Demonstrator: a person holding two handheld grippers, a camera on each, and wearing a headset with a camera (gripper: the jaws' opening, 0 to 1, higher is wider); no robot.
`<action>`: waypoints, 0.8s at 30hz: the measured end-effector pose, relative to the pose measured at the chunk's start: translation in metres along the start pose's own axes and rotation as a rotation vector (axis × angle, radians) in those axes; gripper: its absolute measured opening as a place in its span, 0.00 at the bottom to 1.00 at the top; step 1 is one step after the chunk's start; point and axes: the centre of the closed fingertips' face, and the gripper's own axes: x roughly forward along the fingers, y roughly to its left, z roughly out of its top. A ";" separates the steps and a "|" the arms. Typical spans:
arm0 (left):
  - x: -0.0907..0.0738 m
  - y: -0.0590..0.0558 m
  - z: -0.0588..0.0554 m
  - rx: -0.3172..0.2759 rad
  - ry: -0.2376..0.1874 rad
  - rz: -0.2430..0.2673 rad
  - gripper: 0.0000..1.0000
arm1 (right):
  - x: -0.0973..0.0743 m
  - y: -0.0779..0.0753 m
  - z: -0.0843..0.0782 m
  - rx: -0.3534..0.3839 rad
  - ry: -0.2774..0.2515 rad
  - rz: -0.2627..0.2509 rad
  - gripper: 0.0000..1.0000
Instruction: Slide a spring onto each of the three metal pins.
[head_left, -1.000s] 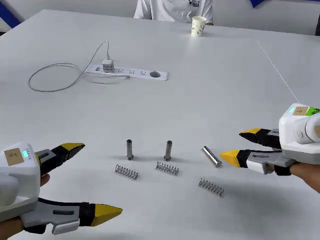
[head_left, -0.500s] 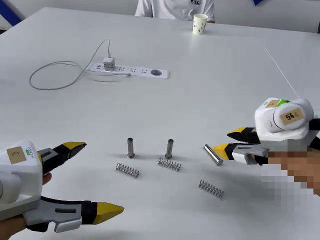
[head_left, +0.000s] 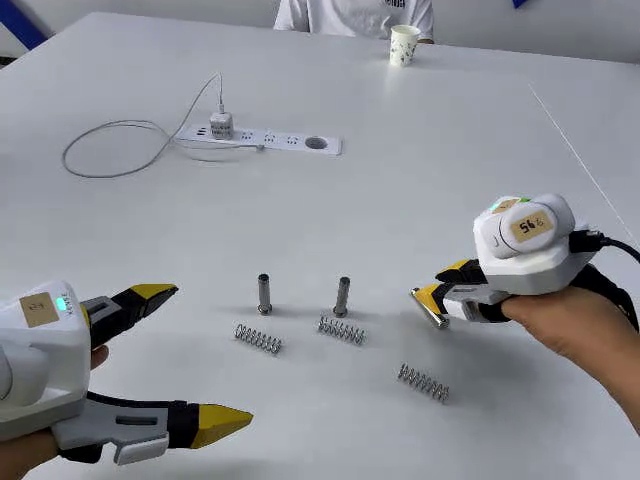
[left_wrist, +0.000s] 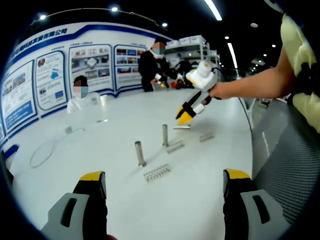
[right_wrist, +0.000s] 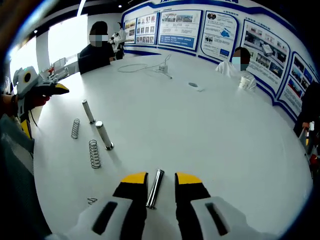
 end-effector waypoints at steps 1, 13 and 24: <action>0.000 0.000 0.000 -0.001 0.000 0.000 0.99 | 0.001 0.000 -0.001 0.002 0.004 -0.002 0.21; 0.001 0.001 -0.002 -0.006 0.003 -0.002 0.98 | 0.014 -0.003 -0.005 0.034 0.049 -0.010 0.15; 0.001 0.001 -0.005 -0.011 0.007 -0.001 0.98 | 0.021 -0.001 -0.007 0.053 0.090 -0.018 0.12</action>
